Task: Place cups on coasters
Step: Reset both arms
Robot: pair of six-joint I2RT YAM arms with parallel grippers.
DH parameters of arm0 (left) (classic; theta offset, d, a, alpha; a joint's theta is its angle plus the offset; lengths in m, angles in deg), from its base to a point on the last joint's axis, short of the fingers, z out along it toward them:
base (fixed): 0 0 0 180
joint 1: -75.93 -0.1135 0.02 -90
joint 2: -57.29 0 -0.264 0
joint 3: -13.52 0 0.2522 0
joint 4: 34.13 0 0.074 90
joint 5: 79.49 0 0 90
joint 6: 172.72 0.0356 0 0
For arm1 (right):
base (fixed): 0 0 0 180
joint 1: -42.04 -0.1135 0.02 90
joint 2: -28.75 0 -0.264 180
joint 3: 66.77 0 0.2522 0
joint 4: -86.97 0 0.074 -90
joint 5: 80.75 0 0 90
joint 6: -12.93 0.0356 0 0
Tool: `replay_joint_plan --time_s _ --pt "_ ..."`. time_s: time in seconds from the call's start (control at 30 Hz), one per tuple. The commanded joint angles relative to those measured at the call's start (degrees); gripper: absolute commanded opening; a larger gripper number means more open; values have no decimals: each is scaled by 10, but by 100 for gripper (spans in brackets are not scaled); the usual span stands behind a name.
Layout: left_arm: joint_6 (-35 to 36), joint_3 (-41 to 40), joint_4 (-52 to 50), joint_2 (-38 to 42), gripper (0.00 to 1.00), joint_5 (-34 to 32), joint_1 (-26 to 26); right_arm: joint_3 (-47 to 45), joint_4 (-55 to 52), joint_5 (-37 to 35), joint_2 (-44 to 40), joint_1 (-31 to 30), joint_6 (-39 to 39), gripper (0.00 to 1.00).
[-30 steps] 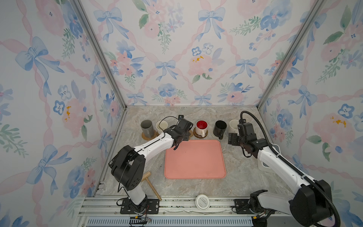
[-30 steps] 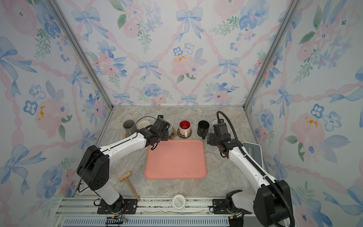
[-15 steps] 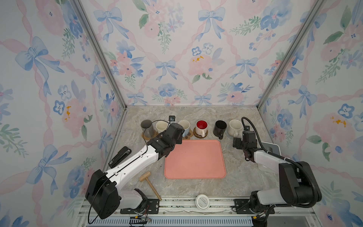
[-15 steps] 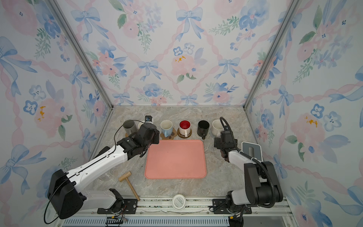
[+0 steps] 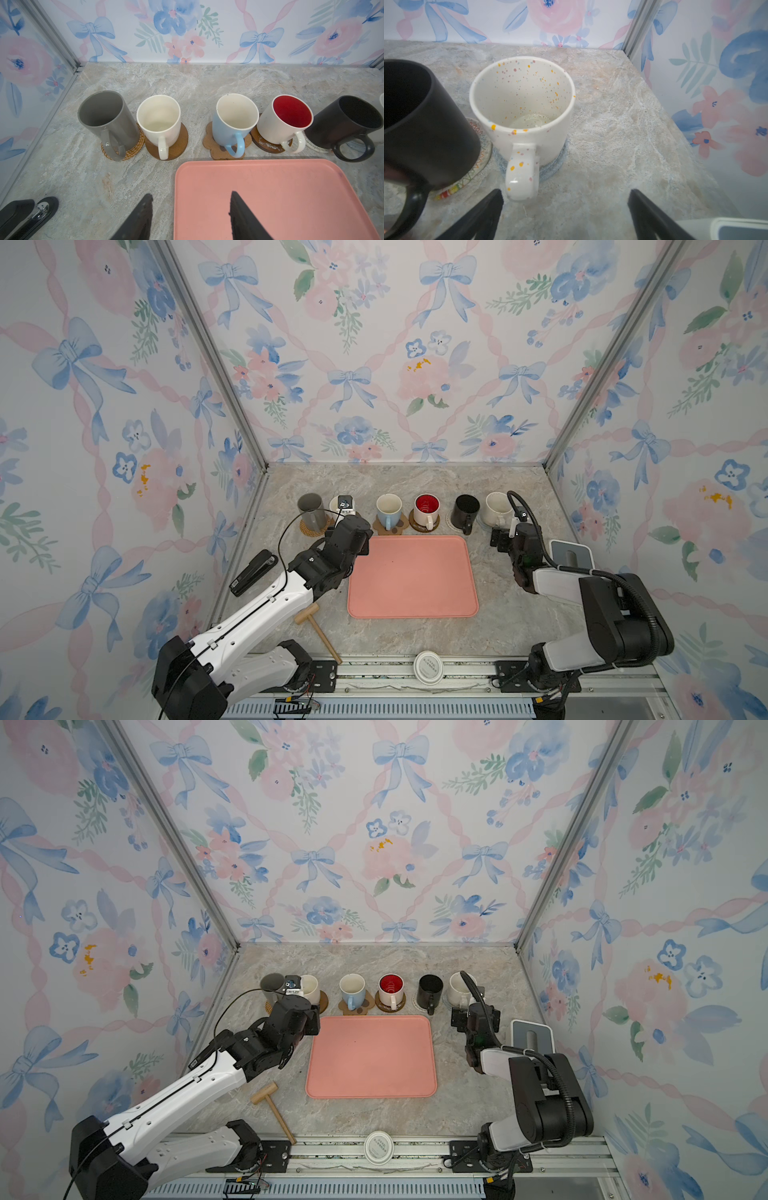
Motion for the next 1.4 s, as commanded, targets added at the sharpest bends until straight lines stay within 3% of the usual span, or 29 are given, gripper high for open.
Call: replay_joint_plan --time_s 0.0,0.17,0.23,0.67,1.1,1.37 --pt "9 -16 1 21 56 -19 -7 -11 71 11 4 4 -9 97" --pt "12 -43 10 44 56 -35 -14 -20 84 64 10 21 -5 97" --pt "17 -60 21 56 57 -44 -19 -41 151 102 33 32 -5 97" --pt "55 -231 141 197 60 -54 -106 -41 150 109 32 31 -8 97" --pt "76 -351 300 217 62 74 -279 -41 150 110 32 32 -8 97" --pt "77 -373 364 195 63 158 -333 -42 150 110 32 32 -9 97"
